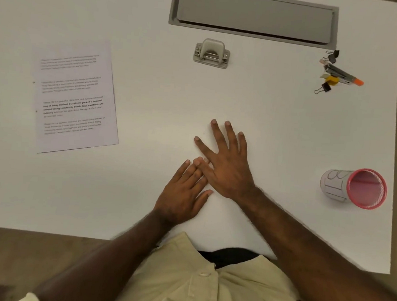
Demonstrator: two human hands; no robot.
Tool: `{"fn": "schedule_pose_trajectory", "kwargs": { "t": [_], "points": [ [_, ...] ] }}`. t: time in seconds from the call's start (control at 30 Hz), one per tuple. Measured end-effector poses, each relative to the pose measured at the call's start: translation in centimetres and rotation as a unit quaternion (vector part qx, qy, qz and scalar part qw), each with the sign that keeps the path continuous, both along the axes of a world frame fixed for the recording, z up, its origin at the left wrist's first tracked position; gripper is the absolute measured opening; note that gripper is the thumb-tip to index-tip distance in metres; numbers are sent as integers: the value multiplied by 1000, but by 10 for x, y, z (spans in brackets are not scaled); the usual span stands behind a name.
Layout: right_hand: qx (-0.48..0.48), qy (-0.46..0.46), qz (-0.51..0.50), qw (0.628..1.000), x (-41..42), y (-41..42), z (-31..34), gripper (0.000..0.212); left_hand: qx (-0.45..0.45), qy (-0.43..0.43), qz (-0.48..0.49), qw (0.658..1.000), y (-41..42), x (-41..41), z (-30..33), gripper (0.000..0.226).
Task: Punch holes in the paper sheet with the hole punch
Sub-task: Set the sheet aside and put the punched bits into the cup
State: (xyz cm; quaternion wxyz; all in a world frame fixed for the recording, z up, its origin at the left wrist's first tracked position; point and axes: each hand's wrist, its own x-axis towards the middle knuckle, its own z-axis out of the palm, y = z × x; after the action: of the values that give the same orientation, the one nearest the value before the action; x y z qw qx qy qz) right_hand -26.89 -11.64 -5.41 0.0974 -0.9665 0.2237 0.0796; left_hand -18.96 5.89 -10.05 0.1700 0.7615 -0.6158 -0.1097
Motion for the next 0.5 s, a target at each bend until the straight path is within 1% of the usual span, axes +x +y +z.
{"fn": "schedule_pose_trajectory", "kwargs": {
  "t": [0.17, 0.33, 0.5],
  "points": [
    [-35, 5, 6, 999, -3, -1, -13, 70, 7, 2, -2, 1000, 0, 0, -2, 62],
    [-53, 13, -51, 997, -9, -3, -15, 77, 18, 0, -10, 1000, 0, 1, 0, 64],
    [-25, -29, -111, 993, -12, -3, -13, 71, 36, 5, -10, 999, -2, 0, 4, 64]
  ]
}}
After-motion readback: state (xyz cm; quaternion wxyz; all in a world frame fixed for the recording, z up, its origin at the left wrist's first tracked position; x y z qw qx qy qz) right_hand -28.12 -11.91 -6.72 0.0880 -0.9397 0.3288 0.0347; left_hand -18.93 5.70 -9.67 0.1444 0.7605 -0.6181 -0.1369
